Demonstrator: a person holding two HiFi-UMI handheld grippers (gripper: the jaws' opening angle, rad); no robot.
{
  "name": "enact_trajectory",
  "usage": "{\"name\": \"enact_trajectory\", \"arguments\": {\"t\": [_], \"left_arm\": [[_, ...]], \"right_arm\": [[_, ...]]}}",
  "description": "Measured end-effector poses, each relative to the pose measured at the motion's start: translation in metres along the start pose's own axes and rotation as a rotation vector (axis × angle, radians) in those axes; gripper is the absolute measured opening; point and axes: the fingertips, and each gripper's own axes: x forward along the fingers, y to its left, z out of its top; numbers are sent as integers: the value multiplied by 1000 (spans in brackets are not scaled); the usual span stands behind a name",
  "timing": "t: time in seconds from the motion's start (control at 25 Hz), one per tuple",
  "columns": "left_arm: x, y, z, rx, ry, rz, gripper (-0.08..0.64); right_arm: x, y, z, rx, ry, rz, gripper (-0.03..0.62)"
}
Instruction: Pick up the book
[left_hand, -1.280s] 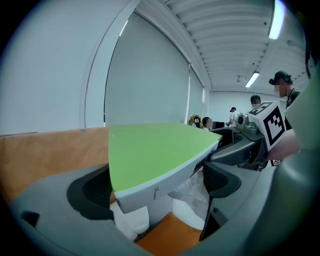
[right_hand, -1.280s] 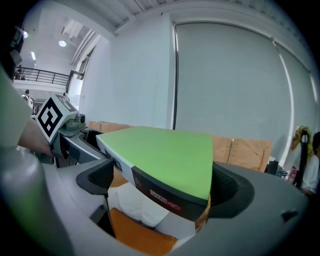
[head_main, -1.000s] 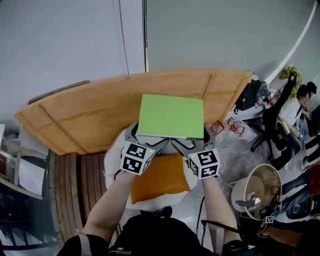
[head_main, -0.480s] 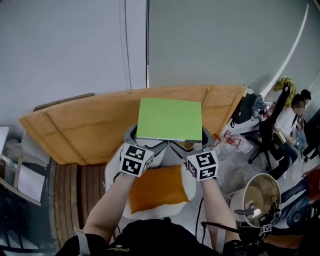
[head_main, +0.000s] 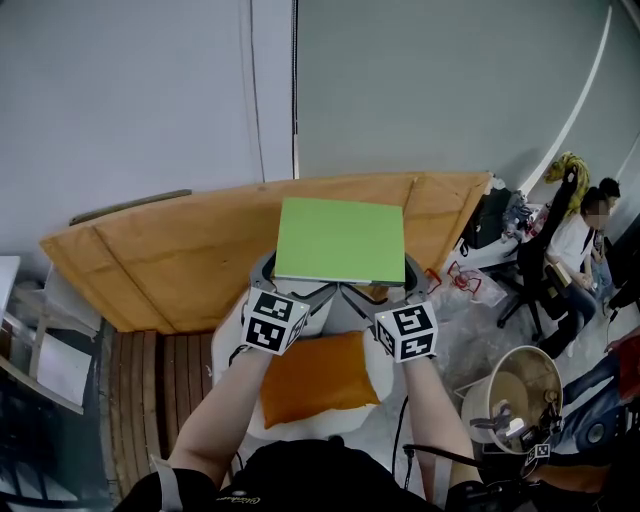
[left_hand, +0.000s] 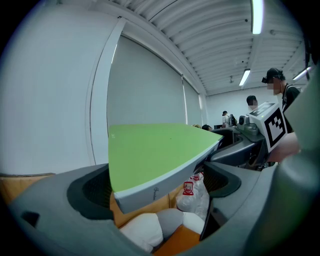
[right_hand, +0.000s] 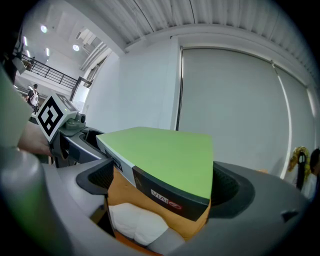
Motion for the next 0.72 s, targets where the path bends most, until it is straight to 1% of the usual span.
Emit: {"name": "enact_trajectory", "arguments": {"t": [0.52,0.72], "left_arm": [[-9,-2,1,6,-4,1,557],[-10,-1,4,6,-6,2,557]], "right_arm": [[-5,7,2,13,4,0,557],[-5,7,5,2,3,-3,557]]}}
